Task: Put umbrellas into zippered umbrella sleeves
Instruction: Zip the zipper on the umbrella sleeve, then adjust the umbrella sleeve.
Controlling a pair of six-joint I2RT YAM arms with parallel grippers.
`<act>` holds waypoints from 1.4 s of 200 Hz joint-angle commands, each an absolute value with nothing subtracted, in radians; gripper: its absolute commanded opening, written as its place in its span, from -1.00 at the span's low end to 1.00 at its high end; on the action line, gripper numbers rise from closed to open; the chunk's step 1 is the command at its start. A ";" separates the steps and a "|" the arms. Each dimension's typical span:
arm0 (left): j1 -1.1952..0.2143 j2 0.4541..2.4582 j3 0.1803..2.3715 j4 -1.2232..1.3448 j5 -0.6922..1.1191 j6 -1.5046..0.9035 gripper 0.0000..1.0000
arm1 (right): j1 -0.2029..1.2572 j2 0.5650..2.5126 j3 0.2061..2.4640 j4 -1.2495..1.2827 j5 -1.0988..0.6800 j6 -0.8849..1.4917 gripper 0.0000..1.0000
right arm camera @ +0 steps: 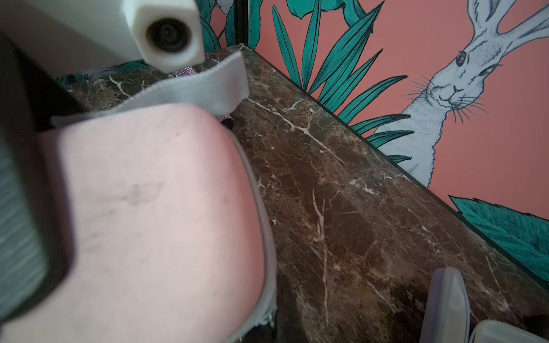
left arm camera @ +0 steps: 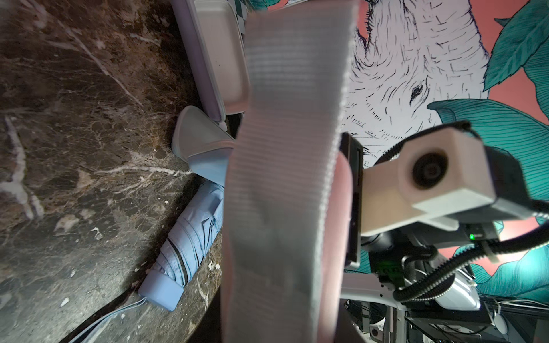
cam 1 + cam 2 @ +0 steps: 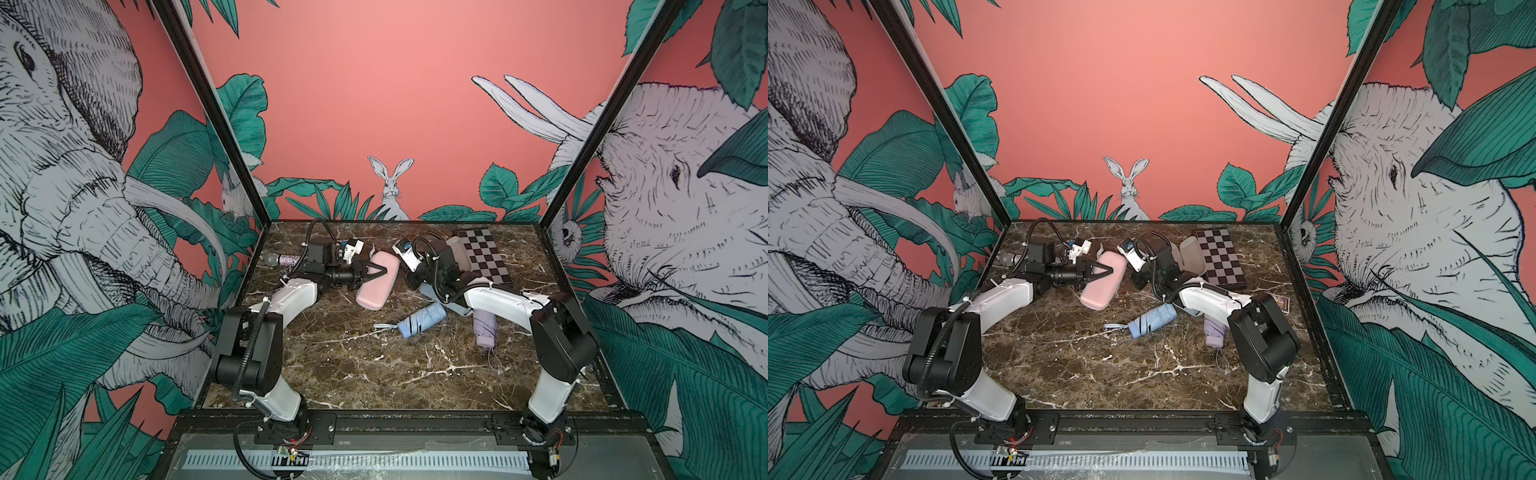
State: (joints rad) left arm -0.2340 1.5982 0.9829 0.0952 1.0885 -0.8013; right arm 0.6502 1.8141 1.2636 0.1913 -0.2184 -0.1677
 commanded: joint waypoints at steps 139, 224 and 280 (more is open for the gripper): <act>-0.291 1.585 1.104 -0.174 1.166 -0.597 -1.00 | 0.518 1.696 1.188 0.275 -0.816 0.500 0.63; -0.301 1.560 1.181 -0.199 1.180 -0.544 -1.00 | 0.515 1.868 1.218 0.612 -1.050 0.846 0.34; -0.298 1.580 1.253 -0.150 1.188 -0.584 -0.99 | 0.515 1.875 1.201 0.807 -1.042 1.009 -0.20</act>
State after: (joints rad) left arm -0.2951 1.6024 1.1927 -0.2173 1.1324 -0.5842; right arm 0.5072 1.8637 1.2144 0.6563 -1.0145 0.8970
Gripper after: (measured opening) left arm 0.328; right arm 0.480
